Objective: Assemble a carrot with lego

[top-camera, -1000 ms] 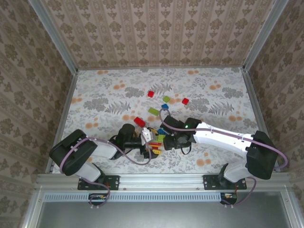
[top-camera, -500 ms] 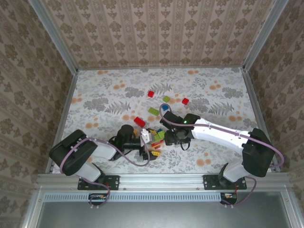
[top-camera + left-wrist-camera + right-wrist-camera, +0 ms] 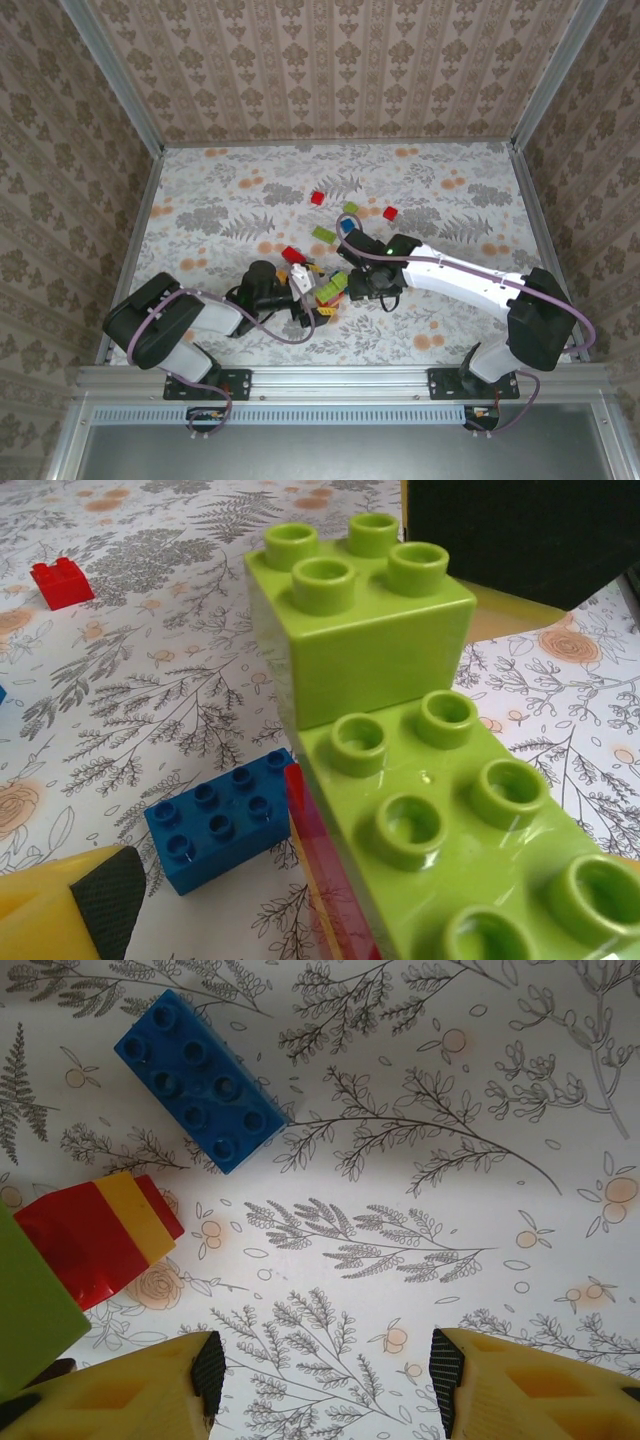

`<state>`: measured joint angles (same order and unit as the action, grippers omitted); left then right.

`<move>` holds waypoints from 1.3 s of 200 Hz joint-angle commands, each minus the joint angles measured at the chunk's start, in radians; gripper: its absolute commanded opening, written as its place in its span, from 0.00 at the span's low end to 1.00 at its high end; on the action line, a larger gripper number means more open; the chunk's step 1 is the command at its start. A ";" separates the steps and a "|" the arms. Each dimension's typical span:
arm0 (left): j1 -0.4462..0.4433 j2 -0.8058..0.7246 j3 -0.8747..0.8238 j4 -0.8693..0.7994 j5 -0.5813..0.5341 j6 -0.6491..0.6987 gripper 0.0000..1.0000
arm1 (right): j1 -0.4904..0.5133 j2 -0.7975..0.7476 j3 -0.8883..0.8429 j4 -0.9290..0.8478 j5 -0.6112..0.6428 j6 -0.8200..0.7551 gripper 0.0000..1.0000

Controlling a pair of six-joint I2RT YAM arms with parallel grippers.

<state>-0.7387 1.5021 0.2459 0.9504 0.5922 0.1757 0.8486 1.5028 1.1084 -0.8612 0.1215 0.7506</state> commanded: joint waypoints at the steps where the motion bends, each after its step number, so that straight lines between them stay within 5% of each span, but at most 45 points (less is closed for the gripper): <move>1: 0.003 -0.006 -0.011 0.047 0.002 -0.023 1.00 | -0.012 0.005 0.032 -0.036 0.029 -0.025 0.59; 93: -0.003 0.000 -0.001 0.029 0.131 -0.015 1.00 | -0.049 0.068 0.093 -0.034 0.023 -0.079 0.59; 260: -0.006 0.006 0.009 0.012 0.113 -0.009 1.00 | -0.084 0.215 0.251 -0.020 -0.003 -0.164 0.59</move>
<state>-0.7391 1.5024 0.2417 0.9714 0.6811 0.1719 0.7742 1.6913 1.3201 -0.8665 0.1234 0.6109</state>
